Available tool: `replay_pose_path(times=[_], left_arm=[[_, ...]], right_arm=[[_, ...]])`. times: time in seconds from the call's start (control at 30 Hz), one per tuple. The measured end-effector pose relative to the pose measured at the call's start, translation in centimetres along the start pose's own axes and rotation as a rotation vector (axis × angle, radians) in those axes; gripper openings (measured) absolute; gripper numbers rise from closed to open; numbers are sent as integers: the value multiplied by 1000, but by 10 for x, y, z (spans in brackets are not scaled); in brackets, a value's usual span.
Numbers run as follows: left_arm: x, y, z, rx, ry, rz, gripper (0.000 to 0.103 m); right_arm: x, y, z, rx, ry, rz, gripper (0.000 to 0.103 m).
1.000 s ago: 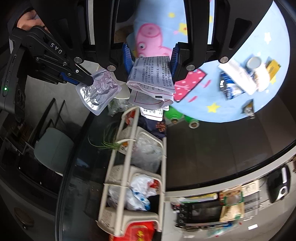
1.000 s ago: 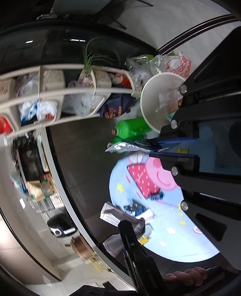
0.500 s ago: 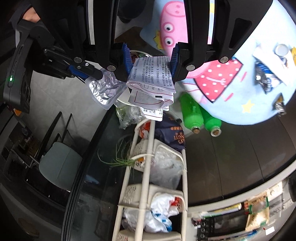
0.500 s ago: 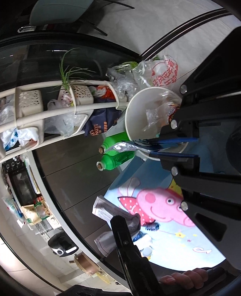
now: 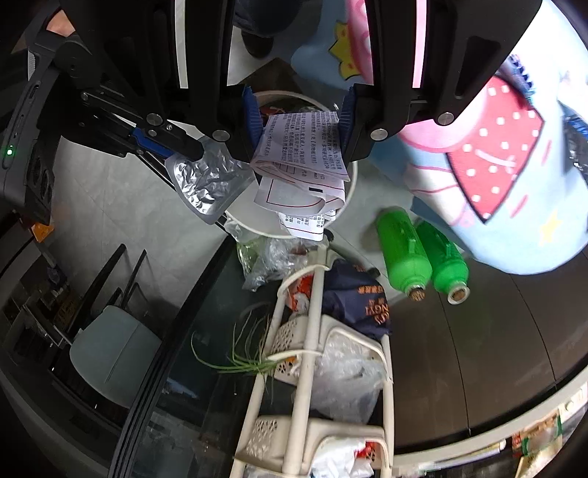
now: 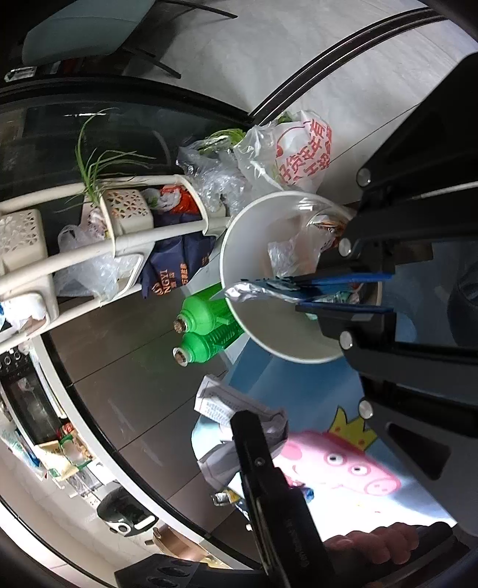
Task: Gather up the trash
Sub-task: 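Carry the blister pack and paper to the white bin and release both, then move both open tools back over the table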
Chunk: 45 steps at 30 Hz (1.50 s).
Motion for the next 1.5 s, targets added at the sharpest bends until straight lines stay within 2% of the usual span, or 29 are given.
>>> replay_pose_path(times=[0.2,0.23,0.33,0.37,0.4,0.47,0.53,0.6,0.63,0.83,1.1,1.37,1.5], left_arm=[[0,-28,1,28,-21,-29,33],[0,-29,2,40,-25,-22,37],[1,-28,3,87,-34,16,66],[1,-25,3,98,-34,34,72],[1,-22,3,106,-33,50,74],[3,-16,3,120,-32,73,83],[5,-9,3,144,-27,101,93],[7,-2,2,148,-12,127,95],[8,0,1,147,-9,132,95],[8,18,7,157,-8,147,95],[4,70,13,171,11,225,95],[-13,149,4,265,43,317,95],[-28,182,-5,323,76,333,95]], right_arm=[[1,-18,12,6,-19,-22,10],[1,-20,13,8,-19,-23,11],[1,-24,15,4,3,-12,15],[1,-24,14,2,17,-2,24],[1,-23,14,7,26,9,40],[0,-19,13,25,45,42,59],[0,-16,10,35,71,55,70],[0,-12,8,37,86,73,96],[0,-9,6,45,95,89,100],[2,4,-4,51,121,94,100],[6,35,-23,72,136,115,100],[6,81,-65,133,216,161,100],[4,103,-97,172,278,187,100]])
Point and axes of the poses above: each gripper's, at about its wrist camera, not at the fingertips, and y roughly against the way its jaws point, z to its right, x to its top, the point moved 1 cm from there along -y, roughly the way its jaws point, and after that the axes turned 11 degrees about -x, right-handed, at the moved point
